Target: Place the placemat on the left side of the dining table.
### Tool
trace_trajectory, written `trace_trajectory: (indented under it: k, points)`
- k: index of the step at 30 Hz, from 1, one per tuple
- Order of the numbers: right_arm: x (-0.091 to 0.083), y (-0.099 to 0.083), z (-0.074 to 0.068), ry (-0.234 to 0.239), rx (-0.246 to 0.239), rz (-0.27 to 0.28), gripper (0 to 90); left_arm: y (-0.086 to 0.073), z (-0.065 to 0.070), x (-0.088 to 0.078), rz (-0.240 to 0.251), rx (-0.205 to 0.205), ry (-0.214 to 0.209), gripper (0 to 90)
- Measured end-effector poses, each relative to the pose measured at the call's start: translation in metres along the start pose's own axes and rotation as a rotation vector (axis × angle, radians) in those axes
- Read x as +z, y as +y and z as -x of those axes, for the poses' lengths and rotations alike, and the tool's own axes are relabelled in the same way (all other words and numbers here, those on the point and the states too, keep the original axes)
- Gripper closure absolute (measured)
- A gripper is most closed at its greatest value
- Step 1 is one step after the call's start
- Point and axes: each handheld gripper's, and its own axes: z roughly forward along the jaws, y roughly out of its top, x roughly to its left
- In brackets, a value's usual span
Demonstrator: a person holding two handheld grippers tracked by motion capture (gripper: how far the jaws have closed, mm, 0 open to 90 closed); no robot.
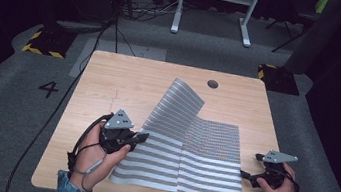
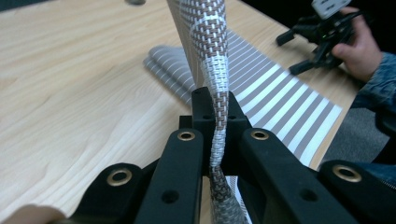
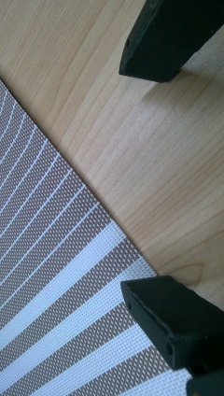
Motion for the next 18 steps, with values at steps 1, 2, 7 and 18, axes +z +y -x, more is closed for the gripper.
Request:
trace_trajectory:
  k: [1, 2, 7, 18]
  points:
    - [0.0, 0.0, 0.0, -0.001, -0.001, 0.001, 0.5, -0.002, -0.005, 0.0, -0.009, -0.014, 0.003, 88.7]
    - [0.0, 0.0, 0.0, 0.0, -0.001, 0.0, 0.5, -0.004, -0.01, 0.001, -0.019, -0.022, 0.014, 88.7]
    - [0.0, 0.0, 0.0, 0.0, -0.001, 0.0, 0.5, -0.012, -0.036, 0.003, -0.08, -0.046, 0.065, 88.7]
    - [0.0, 0.0, 0.0, -0.007, 0.002, 0.002, 0.5, -0.029, -0.075, 0.01, -0.096, -0.038, 0.114, 88.6]
